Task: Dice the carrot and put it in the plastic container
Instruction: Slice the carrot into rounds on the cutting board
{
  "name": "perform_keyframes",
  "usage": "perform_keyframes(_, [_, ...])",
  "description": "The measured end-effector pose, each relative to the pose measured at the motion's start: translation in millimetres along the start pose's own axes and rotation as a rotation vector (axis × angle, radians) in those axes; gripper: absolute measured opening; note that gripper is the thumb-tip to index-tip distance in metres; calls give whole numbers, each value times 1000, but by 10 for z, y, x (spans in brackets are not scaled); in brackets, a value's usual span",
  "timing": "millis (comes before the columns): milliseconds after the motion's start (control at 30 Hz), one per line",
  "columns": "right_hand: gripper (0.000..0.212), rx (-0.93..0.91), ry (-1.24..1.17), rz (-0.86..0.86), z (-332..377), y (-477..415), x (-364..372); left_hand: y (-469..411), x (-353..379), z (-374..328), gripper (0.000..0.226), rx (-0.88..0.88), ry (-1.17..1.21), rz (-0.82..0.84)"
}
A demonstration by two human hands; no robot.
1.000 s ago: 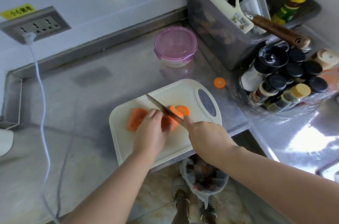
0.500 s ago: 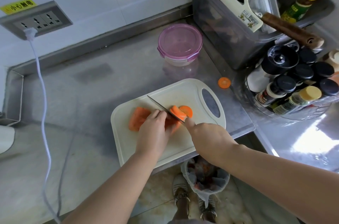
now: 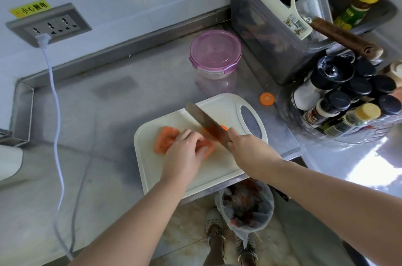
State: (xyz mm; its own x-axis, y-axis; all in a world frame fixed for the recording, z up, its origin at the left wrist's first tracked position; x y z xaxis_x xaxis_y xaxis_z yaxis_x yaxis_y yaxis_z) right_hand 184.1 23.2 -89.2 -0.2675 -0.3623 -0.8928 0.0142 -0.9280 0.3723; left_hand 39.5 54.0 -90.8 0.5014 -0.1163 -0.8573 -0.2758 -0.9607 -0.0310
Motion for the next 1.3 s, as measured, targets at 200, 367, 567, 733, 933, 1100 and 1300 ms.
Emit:
perform_keyframes(200, [41,-92,95,-11,104,154,-78,9,-35,-22,14,11,16,-18])
perform_keyframes(367, [52,-115,118,-2,196,246,-112,-20,-24,21,19,-6,-13,-9])
perform_keyframes(567, [47,-80,59,36,200,249,-80,-24,-20,21,21,-7,-22,-13])
perform_keyframes(733, [60,-110,120,54,257,243,-61,-23,-15,27,26,10,-28,-37])
perform_keyframes(933, [69,-121,132,93,253,193,33,-27,10,32,16,33,-49,-55])
perform_keyframes(1100, [67,-101,117,119,213,112,125,-25,7,31,9,41,-33,-55])
perform_keyframes(1300, [48,-76,57,111,143,16,181,1,-9,22,11,32,16,-53])
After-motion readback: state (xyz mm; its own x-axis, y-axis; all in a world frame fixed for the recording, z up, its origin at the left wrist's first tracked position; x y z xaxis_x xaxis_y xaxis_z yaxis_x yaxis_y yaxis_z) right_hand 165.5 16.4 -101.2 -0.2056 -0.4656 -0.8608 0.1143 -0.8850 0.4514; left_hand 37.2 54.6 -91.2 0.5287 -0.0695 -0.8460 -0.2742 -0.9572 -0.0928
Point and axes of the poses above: each hand's wrist, its own y-axis away from the middle knuckle, its own x-axis out of the palm, z = x × y, the point moved 6 cm from there along -y, towards the middle knuckle, and after that the axes turned 4 degrees about -z, right-handed, at the moved point
